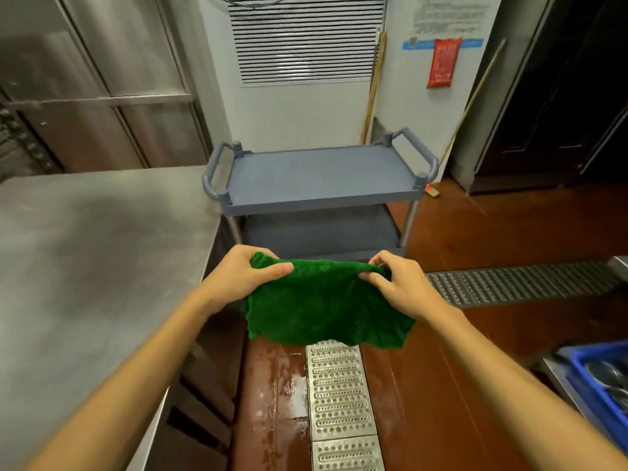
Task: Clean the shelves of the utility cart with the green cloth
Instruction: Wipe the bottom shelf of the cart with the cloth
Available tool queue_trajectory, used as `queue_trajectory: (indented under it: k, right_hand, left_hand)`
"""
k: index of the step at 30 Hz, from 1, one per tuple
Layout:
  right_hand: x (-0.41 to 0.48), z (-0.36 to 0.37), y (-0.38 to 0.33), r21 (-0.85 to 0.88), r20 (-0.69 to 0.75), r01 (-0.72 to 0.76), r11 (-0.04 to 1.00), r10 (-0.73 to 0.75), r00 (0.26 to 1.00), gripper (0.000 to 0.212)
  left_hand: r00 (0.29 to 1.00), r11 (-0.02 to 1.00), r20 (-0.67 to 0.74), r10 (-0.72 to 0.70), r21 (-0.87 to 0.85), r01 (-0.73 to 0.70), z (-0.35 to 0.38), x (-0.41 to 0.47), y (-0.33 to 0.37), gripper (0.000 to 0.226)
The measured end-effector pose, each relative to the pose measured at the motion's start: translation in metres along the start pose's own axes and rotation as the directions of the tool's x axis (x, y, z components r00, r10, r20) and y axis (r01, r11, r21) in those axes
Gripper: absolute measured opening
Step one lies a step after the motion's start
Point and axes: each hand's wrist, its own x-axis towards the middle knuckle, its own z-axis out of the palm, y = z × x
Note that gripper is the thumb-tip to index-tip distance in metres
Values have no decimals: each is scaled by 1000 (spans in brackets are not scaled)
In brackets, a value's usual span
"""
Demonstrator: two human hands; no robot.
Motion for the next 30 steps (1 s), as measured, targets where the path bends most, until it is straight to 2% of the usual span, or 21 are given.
queue_trajectory:
  k: [4, 7, 9, 12, 14, 15, 17, 18, 20, 22, 26, 30]
  right_hand:
    - [30, 12, 21, -75, 7, 15, 997, -14, 1000, 17]
    - [52, 24, 35, -49, 9, -38, 998, 38, 999, 11]
    - [66, 33, 41, -3, -18, -53, 999, 53, 998, 6]
    - [89, 42, 44, 96, -99, -36, 995, 46, 994, 20]
    - [100, 44, 44, 172, -95, -12, 985, 28, 995, 26]
    - [105, 43, 44, 242, -42, 1, 970, 10, 999, 26]
    - [112, 43, 45, 406, 166, -6, 914, -67, 984, 26]
    - [116, 44, 45, 461, 280, -15, 887, -129, 951, 31]
    - [124, 46, 47, 484, 426, -2, 875, -233, 874, 54]
    - [137, 51, 49, 493, 443, 5, 870, -256, 859, 63]
    - [177, 60, 63, 452, 269, 73, 889, -214, 939, 24]
    - [214, 52, 81, 430, 209, 30, 902, -132, 969, 14]
  left_hand:
    - [987, 973, 118, -108, -189, 129, -2, 30, -1, 35]
    - [963, 917, 223, -152, -332, 222, 6, 56, 0, 30]
    - [960, 853, 217, -179, -452, 261, 16, 73, 4, 29]
    - [954, 746, 150, -260, -597, 297, 24, 108, 3, 29]
    - [931, 665, 121, -345, -669, 333, 26, 134, 0, 30]
    - [914, 623, 113, -391, -698, 353, 27, 146, 0, 30]
    - [877, 535, 104, -469, -757, 375, 29, 168, 2, 26]
    - [862, 496, 98, -497, -783, 375, 30, 180, 3, 23]
    - [840, 448, 81, -536, -816, 365, 30, 201, 5, 22]
    - [823, 435, 58, -566, -827, 357, 29, 220, 5, 21]
    - [814, 506, -2, -581, -784, 359, 22, 249, -1, 19]
    - [786, 648, -139, -602, -660, 379, 7, 267, -15, 21]
